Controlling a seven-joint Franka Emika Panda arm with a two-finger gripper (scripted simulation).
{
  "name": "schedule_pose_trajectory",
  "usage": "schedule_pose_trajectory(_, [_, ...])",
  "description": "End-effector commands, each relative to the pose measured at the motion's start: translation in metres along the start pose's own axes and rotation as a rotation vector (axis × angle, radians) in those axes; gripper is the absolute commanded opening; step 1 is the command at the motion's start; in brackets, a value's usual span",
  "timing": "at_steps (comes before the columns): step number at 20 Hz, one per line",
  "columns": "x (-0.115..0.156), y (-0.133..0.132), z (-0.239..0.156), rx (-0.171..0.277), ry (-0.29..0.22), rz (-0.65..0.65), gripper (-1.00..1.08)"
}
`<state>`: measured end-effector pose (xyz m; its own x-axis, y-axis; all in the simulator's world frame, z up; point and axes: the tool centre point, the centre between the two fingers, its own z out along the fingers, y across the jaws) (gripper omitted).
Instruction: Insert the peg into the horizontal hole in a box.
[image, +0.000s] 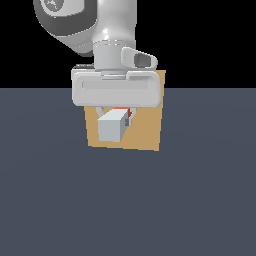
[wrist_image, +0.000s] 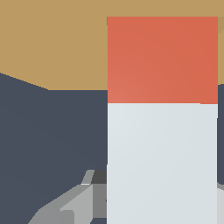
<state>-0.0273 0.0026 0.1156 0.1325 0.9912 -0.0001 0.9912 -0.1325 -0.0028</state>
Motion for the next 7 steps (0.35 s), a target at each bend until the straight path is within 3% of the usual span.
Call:
schedule_pose_trajectory(1, [0.014,0.002,-0.003,-0.006,0.001,0.002,-1.0])
schedule_pose_trajectory(7, [0.028,0.002,-0.003,-0.006,0.001,0.002,-1.0])
